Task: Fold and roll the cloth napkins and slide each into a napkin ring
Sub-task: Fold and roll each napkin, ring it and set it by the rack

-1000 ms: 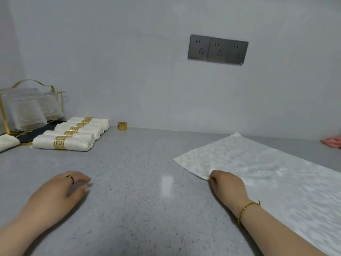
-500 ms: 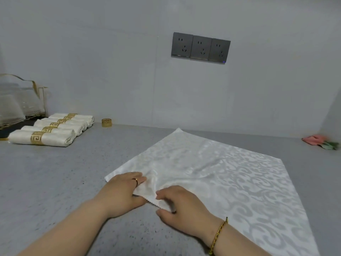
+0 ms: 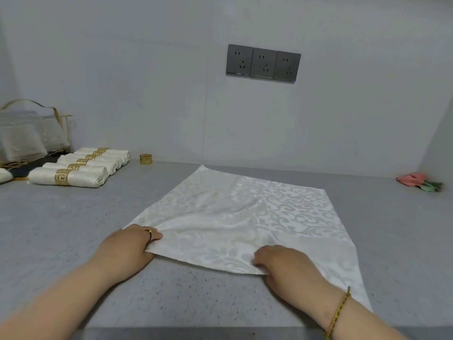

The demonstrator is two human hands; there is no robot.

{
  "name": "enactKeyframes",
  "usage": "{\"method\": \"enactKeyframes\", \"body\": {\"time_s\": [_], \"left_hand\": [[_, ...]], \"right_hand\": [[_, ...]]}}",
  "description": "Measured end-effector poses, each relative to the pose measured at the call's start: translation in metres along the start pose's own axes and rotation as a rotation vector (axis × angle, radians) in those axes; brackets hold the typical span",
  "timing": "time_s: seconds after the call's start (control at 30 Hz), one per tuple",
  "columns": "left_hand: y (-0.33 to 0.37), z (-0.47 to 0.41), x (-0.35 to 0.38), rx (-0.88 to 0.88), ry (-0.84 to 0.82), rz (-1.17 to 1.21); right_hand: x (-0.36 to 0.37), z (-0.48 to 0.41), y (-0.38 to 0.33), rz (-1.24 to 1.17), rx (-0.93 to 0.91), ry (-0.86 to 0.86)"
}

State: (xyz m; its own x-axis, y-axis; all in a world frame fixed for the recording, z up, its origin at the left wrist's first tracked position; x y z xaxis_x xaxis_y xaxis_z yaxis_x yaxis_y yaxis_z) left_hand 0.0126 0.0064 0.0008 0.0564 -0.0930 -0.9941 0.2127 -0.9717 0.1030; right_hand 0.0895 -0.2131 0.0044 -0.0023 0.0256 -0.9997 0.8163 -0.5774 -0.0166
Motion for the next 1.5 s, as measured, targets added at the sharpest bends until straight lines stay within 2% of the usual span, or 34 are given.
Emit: {"method": "enactKeyframes", "body": {"time_s": [0.1, 0.2, 0.33, 0.43, 0.53, 0.7, 0.8, 0.87, 1.03, 1.27, 1.5], "left_hand": [[-0.012, 0.020, 0.002, -0.015, -0.080, 0.022], [-0.012, 0.038, -0.003, -0.017, -0.119, 0.105], [-0.023, 0.050, -0.006, -0.055, -0.198, 0.437], [-0.030, 0.060, -0.011, -0.144, -0.234, 0.607], [-0.049, 0.057, -0.012, -0.234, -0.166, 0.712], [-0.075, 0.040, -0.019, -0.373, 0.087, 0.976], [-0.076, 0.016, -0.025, -0.381, 0.219, 0.910], [-0.076, 0.000, -0.027, -0.388, 0.251, 0.849], [-0.097, -0.041, -0.014, -0.488, 0.213, 0.689], [-0.114, -0.083, -0.007, -0.556, 0.126, 0.391], [-0.127, -0.105, -0.006, -0.528, 0.166, 0.419]], "right_hand": [[-0.008, 0.016, 0.022, 0.066, 0.115, -0.073], [-0.016, 0.029, 0.032, 0.038, 0.144, -0.156], [-0.019, 0.047, 0.042, -0.138, 0.169, -0.297], [-0.022, 0.055, 0.056, -0.153, 0.219, -0.382], [-0.023, 0.057, 0.081, -0.152, 0.290, -0.413], [-0.034, 0.036, 0.117, -0.207, 0.358, -0.295], [-0.036, 0.016, 0.133, -0.197, 0.405, -0.212], [-0.034, 0.002, 0.142, -0.215, 0.440, -0.137], [-0.021, -0.032, 0.164, -0.332, 0.545, 0.079], [-0.014, -0.079, 0.186, -0.286, 0.619, 0.074], [-0.003, -0.103, 0.206, -0.193, 0.652, 0.138]]}}
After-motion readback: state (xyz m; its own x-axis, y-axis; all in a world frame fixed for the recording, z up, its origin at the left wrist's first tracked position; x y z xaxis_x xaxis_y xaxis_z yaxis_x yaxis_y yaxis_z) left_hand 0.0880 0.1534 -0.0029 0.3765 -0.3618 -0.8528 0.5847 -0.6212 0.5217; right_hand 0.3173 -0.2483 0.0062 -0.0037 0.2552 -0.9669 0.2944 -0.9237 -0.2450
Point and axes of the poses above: each hand's wrist, its own z-axis away from the middle knuckle, its own x-axis out of the palm, y = z × x, the point moved 8 cm from there along -z, towards the middle knuckle, and after that the axes turned 9 degrees about -y, right-handed, at the moved point
